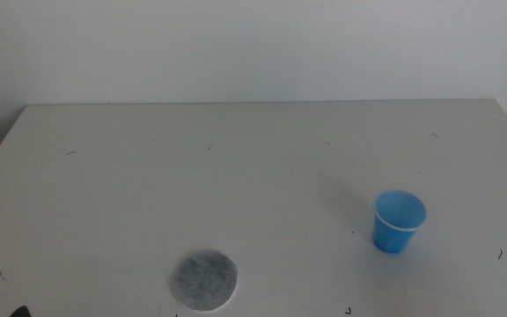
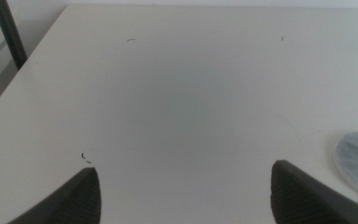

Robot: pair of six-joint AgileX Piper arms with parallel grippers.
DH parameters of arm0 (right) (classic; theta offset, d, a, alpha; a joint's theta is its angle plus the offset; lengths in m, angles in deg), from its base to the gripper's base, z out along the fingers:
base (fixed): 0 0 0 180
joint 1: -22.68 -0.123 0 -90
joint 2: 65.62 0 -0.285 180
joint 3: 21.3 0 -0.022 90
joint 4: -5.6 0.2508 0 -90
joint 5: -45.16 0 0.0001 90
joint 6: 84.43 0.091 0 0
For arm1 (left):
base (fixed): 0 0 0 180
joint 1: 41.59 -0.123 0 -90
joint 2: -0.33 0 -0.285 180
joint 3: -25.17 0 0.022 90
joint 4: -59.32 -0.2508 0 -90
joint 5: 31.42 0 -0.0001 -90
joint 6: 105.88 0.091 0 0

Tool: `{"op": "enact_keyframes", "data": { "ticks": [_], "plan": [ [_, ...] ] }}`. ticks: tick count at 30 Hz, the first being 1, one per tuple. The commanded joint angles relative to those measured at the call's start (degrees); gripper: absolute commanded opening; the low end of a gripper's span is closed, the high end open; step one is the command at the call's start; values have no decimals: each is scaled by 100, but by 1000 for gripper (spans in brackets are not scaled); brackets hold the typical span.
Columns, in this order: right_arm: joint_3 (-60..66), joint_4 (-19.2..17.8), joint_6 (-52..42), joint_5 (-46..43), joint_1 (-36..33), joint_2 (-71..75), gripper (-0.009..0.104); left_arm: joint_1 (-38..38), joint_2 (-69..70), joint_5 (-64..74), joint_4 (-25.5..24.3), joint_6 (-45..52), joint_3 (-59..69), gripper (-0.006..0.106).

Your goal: Place an empty cup on a cup mat.

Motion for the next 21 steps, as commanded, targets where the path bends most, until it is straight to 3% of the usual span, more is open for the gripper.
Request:
{"op": "enact_keyframes", "data": {
  "ticks": [1, 9, 21],
  "plan": [
    [-114, 28, -25, -370, 40, 146, 92, -6, 50, -384, -2, -62, -34, 105],
    [-1013, 33, -25, 93, 40, -93, 92, -6, 50, -384, -2, -62, -34, 105],
    [-2787, 28, -25, 1338, 40, -1945, 92, -6, 50, -384, -2, -62, -34, 105]
  ]
}}
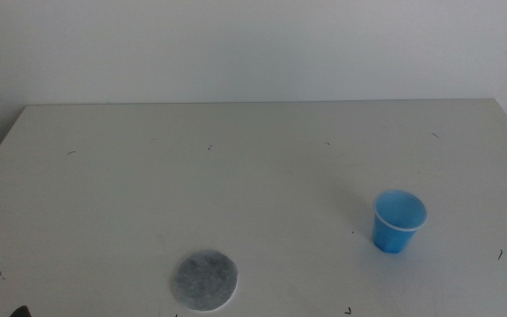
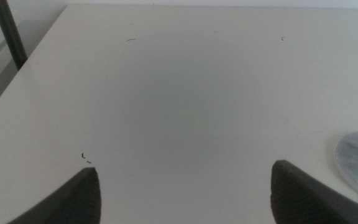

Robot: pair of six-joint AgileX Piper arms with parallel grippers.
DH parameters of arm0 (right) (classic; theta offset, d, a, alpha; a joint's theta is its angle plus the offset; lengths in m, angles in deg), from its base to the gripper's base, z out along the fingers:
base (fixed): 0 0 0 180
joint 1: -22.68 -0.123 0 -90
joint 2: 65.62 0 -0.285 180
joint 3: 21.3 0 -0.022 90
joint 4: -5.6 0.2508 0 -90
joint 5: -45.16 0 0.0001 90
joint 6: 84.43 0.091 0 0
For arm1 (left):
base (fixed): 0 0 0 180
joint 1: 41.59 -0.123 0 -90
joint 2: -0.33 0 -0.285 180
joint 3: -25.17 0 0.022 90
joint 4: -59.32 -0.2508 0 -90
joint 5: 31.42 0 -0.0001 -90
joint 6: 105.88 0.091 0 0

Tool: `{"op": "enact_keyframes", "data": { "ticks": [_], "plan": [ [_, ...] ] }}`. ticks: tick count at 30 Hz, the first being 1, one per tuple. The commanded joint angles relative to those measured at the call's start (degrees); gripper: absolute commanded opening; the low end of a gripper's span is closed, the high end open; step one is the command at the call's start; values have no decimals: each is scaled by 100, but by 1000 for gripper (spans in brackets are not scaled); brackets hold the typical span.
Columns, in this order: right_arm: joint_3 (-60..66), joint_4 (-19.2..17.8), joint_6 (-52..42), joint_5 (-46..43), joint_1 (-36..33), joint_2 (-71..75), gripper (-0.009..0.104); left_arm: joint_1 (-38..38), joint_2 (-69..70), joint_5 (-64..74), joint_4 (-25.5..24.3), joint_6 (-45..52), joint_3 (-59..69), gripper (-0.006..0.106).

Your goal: Place an empty cup on a cup mat.

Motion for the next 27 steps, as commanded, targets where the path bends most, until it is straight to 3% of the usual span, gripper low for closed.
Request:
{"op": "enact_keyframes", "data": {
  "ticks": [1, 7, 15, 22, 27],
  "plan": [
    [-566, -53, -25, -5, 40, -497, 92, -6, 50, -384, -2, -62, -34, 105],
    [-1715, 105, 75, 158, 40, -1611, 92, -6, 50, -384, -2, -62, -34, 105],
    [-3564, 797, 294, 1495, 40, -3070, 92, -6, 50, -384, -2, -62, -34, 105],
    [-4954, 1075, 294, 2841, 40, -4410, 92, -6, 50, -384, -2, -62, -34, 105],
    [-5461, 1188, 294, 3126, 40, -5171, 92, -6, 50, -384, -2, -62, -34, 105]
  ]
}}
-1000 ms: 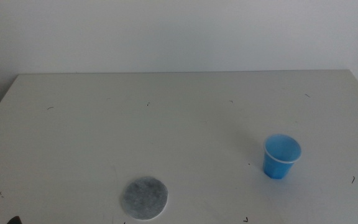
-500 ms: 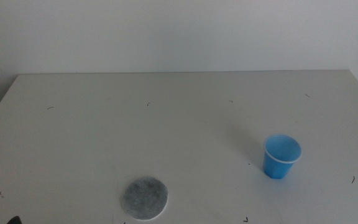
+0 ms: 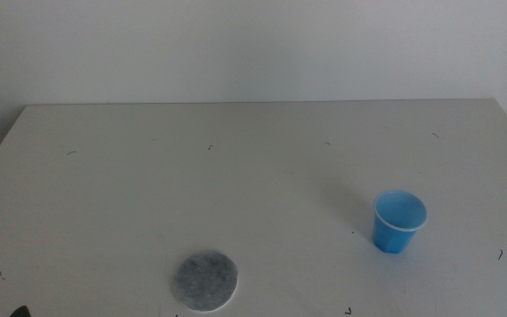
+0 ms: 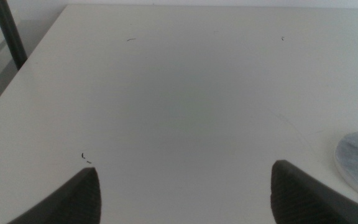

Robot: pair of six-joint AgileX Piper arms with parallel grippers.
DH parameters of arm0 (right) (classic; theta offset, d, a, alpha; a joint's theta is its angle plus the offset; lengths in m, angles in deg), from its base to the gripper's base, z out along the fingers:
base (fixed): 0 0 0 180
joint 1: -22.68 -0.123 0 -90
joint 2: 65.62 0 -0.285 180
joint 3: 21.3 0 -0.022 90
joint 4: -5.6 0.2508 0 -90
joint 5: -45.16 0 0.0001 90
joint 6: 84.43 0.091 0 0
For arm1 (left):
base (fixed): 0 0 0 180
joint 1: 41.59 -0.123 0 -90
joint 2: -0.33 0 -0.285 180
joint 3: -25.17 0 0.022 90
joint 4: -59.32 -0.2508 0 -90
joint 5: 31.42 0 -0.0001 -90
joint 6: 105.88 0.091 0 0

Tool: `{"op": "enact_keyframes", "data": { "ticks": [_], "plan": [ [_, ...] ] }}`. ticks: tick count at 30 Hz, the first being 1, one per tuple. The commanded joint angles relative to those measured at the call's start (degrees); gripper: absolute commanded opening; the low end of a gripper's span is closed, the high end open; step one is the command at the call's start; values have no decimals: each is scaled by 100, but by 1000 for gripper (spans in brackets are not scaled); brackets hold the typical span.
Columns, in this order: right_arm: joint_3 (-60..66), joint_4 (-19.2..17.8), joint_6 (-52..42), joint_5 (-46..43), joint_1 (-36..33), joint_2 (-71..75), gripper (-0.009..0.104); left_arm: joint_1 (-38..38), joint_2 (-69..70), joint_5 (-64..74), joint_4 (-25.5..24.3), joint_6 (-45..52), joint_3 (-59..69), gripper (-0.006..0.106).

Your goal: Place an empty cup on a cup mat.

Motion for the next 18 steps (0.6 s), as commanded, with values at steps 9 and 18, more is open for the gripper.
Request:
{"op": "enact_keyframes", "data": {
  "ticks": [9, 18],
  "plan": [
    [-347, -65, -6, -140, -18, -1072, 92, -6, 50, -384, -2, -62, -34, 105],
    [-347, -219, 244, -605, -527, -1938, 92, -6, 50, -384, -2, -62, -34, 105]
  ]
}}
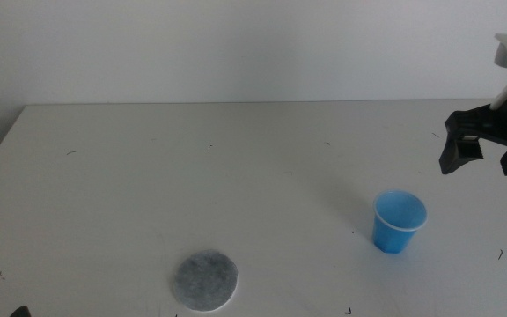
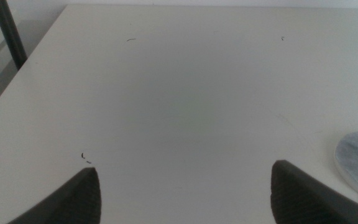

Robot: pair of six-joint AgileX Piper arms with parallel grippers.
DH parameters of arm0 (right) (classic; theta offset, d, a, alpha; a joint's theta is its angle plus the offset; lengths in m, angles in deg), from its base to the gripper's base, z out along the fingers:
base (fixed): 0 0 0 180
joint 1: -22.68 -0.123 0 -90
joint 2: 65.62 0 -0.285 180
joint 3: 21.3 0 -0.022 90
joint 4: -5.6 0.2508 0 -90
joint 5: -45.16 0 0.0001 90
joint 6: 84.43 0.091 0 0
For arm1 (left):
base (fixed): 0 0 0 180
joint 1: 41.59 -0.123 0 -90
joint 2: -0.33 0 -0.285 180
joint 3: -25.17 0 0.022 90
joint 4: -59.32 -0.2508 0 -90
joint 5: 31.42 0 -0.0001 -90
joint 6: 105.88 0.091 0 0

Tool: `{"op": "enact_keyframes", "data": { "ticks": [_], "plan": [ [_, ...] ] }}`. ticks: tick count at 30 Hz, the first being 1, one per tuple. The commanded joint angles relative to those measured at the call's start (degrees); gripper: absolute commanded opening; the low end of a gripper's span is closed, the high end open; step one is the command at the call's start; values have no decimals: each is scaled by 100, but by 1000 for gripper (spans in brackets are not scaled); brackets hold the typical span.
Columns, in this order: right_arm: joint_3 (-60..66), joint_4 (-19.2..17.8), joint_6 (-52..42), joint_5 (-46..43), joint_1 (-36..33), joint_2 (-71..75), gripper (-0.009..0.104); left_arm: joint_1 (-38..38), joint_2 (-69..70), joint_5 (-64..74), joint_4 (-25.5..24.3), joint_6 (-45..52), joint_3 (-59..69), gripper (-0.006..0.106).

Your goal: Place an empty cup on a cup mat.

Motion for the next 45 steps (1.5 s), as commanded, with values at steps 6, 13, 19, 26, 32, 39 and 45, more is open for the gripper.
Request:
{"op": "enact_keyframes", "data": {
  "ticks": [6, 13, 19, 26, 32, 39, 45],
  "plan": [
    [-188, -390, 404, -304, -267, -491, 92, -6, 50, -384, -2, -62, -34, 105],
    [-182, -493, 418, -486, -471, -1001, 92, -6, 50, -384, -2, -62, -34, 105],
    [-182, -508, 430, -655, -579, -1366, 91, -6, 50, -384, -2, -62, -34, 105],
    [-182, -566, 434, -672, -579, -1823, 90, -6, 50, -384, -2, -62, -34, 105],
    [-182, -533, 429, -756, -579, -1940, 65, -6, 50, -384, -2, -62, -34, 105],
    [-182, -533, 335, -743, -579, -1941, 4, -6, 50, -384, -2, -62, -34, 105],
    [-189, -533, 375, -692, -675, -1888, -1, -6, 50, -384, -2, -62, -34, 105]
  ]
}}
